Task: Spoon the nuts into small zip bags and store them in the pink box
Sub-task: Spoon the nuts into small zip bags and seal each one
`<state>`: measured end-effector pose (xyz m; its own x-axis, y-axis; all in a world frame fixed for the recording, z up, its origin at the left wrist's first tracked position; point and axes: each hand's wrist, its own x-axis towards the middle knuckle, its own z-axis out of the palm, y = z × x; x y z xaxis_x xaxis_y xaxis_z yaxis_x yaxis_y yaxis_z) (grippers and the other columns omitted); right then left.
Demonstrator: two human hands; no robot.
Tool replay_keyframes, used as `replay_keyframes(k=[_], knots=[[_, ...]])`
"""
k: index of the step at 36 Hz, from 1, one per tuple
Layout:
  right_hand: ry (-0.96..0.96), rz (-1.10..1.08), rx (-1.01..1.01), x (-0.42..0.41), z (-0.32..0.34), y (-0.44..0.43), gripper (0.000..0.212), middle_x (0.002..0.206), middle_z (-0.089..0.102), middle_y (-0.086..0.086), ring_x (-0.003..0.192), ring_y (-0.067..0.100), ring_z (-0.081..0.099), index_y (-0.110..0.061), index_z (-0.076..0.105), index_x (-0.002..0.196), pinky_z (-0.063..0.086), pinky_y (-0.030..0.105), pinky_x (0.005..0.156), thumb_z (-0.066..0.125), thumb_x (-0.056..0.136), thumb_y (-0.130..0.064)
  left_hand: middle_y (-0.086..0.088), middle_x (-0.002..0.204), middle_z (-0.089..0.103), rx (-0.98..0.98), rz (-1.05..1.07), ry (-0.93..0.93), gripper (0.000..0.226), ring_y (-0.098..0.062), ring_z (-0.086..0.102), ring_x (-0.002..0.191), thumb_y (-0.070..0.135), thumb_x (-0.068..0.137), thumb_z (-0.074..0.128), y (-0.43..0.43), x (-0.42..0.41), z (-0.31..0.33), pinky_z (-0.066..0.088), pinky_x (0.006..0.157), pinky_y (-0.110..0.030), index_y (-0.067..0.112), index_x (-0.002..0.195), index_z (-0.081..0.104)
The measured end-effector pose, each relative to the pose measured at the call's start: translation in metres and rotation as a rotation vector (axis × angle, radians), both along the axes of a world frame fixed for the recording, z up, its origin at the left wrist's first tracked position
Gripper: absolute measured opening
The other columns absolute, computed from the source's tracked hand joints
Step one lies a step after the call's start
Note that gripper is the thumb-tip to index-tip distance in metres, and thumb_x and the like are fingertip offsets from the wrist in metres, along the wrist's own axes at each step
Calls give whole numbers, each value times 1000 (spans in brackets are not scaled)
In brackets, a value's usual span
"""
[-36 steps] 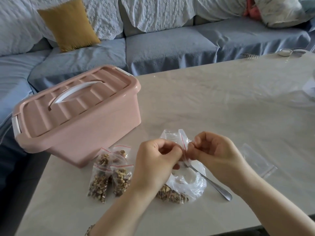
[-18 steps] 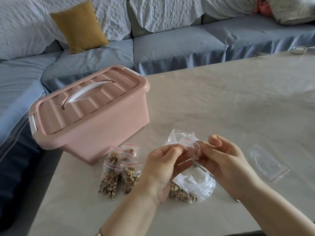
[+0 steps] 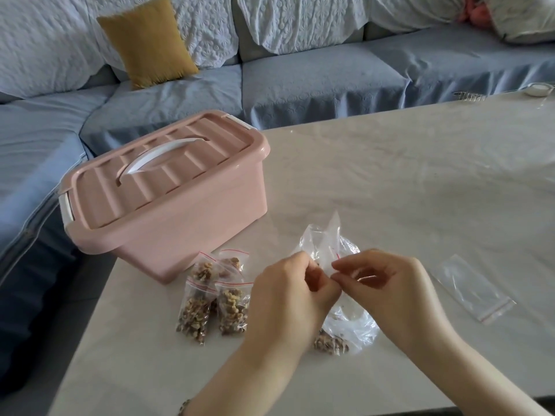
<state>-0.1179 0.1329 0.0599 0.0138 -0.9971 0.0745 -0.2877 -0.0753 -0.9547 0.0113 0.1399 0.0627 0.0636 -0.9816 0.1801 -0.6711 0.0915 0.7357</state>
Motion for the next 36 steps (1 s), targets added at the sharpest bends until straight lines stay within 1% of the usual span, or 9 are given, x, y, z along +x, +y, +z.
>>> replay_keyframes(k=[7, 11, 13, 16, 18, 22, 27, 33, 36], knots=[[435, -256, -328, -2, -21, -6, 32, 70, 49, -6, 54, 11, 47, -24, 76, 77, 39, 25, 48, 68, 72, 7, 6, 51, 58, -126, 53, -209, 13, -18, 54, 46, 30, 61, 57, 1, -9, -5, 47, 45, -30, 20, 56, 51], [394, -147, -384, -5, -23, -3, 24, 81, 53, -9, 61, 6, 48, -23, 75, 89, 42, 26, 48, 63, 79, -4, 9, 53, 56, -266, -34, -165, 14, -9, 50, 47, 28, 65, 59, -1, -7, -6, 44, 43, -26, 23, 60, 48], [208, -66, -343, -7, -18, -3, 30, 79, 57, -10, 63, 7, 52, -30, 74, 92, 43, 21, 52, 63, 81, -4, 12, 77, 60, -352, -191, -89, 12, -2, 55, 69, 28, 72, 61, -2, -1, -6, 48, 60, -20, 22, 79, 54], [-129, 55, -153, -13, -6, -4, 56, 82, 63, -9, 57, 9, 54, -46, 71, 85, 48, 21, 55, 65, 79, 9, 7, 131, 40, -359, -380, -156, 69, -8, 37, 127, 49, 72, 64, -6, 8, -9, 32, 105, -23, 18, 127, 38], [-235, 161, -72, -15, 0, -5, 61, 77, 65, -7, 57, 10, 54, -45, 73, 78, 48, 20, 54, 62, 77, 15, 8, 142, 27, -352, -374, -246, 92, -9, 19, 139, 62, 65, 63, -8, 10, -8, 21, 112, -35, 19, 137, 25], [-176, 298, -17, -16, 4, -6, 52, 76, 62, -8, 63, 12, 55, -41, 74, 83, 51, 22, 57, 65, 78, 10, 6, 115, 57, -332, -342, -285, 89, -5, 44, 114, 56, 67, 63, -9, 6, -7, 25, 106, -24, 12, 135, 29], [46, 168, -96, -18, 3, -7, 48, 70, 64, -14, 58, 6, 53, -46, 71, 83, 44, 10, 60, 68, 77, 2, 1, 105, 53, -292, -292, -368, 59, -12, 41, 95, 44, 72, 52, -7, 6, -20, 33, 86, -22, 16, 121, 37], [104, 377, 222, -25, 17, -16, 42, 59, 66, -4, 54, 3, 58, -37, 75, 69, 47, 14, 60, 66, 78, 3, 0, 93, 52, -353, -313, -554, 55, -18, 36, 84, 49, 70, 53, -10, 16, -33, 35, 78, -26, 16, 112, 40], [241, 345, 206, -19, 14, -13, 43, 75, 63, -12, 70, 5, 61, -38, 73, 77, 43, 9, 64, 57, 81, 1, 3, 88, 52, -346, -245, -550, 50, -18, 36, 82, 51, 71, 49, -10, 18, -31, 34, 76, -27, 18, 108, 42]])
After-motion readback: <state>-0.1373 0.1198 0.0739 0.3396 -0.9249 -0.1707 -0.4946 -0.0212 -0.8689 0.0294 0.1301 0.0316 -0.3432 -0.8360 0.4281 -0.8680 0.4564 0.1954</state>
